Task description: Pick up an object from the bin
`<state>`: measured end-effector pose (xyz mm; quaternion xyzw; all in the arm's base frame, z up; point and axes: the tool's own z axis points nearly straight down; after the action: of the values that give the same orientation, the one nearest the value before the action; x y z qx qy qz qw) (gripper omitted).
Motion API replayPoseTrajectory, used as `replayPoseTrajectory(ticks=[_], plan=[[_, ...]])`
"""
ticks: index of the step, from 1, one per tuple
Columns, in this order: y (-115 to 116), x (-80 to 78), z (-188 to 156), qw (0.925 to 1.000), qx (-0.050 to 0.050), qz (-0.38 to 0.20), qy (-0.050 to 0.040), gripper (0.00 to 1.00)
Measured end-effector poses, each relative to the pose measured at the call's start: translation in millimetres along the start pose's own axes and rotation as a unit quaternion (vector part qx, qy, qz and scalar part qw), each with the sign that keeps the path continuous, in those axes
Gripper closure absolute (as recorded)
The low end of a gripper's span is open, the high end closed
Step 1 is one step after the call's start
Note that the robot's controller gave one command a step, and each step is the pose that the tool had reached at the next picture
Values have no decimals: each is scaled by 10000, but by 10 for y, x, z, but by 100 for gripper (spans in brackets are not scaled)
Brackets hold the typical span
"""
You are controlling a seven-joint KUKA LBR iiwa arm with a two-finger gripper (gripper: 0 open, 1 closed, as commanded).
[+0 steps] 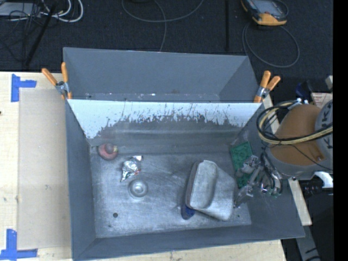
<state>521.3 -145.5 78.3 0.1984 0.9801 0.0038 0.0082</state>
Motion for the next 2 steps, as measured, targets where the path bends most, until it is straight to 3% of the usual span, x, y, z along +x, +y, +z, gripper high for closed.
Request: replayPoseTrajectory(ticks=[1, 2], plan=[[-17, -60, -1, 9998, -21, 165, 70, 0], [-51, -124, -35, 9998, -5, 194, -51, 100]])
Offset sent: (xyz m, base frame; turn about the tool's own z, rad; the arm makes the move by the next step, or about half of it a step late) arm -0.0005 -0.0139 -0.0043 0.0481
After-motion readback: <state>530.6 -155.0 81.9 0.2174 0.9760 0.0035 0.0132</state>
